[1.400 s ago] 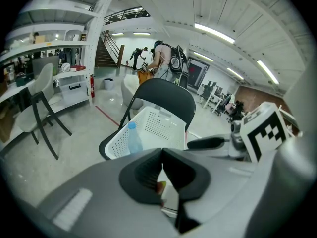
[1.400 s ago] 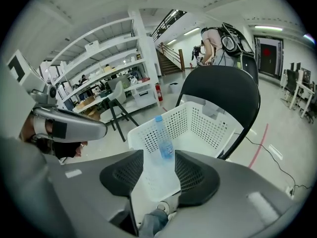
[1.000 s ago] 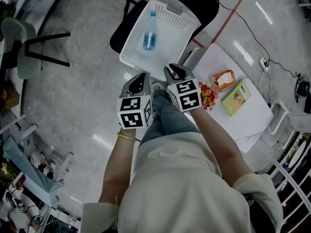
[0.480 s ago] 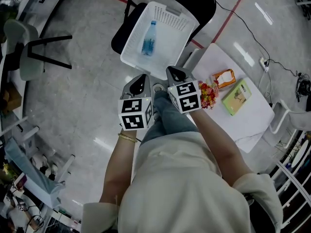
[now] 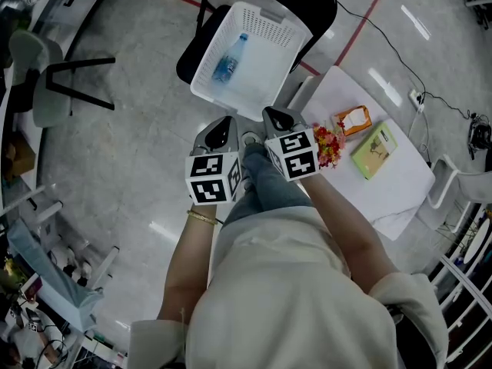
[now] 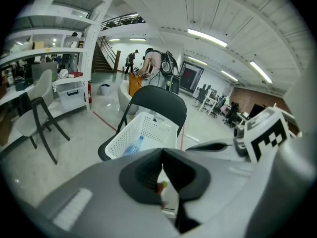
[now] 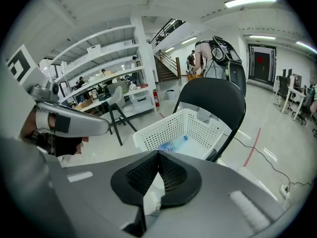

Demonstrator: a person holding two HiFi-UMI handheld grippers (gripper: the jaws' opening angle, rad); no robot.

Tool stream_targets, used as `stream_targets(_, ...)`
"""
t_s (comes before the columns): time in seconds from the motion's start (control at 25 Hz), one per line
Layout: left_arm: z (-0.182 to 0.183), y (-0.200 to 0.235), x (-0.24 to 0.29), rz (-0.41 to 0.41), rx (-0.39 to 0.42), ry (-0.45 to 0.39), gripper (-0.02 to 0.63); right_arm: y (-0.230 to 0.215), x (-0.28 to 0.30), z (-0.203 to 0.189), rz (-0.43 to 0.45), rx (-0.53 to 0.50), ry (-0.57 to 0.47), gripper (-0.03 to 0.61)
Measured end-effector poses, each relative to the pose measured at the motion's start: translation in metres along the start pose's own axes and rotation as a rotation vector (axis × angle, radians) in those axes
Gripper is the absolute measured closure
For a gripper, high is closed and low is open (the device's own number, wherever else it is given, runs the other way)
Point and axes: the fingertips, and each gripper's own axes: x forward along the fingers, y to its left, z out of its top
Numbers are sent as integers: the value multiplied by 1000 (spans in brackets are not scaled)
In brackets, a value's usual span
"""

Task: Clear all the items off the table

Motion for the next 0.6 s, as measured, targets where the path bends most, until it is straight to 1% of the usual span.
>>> stream_targets(0.36,-13,-13,-21,-11,17,-15,604,11,-24,-13,-2,-2,-20,580)
stream_targets(0.6,-29,-23,-35,-21,24,-17,604,19,-46,-23,-16,-3,-43,580)
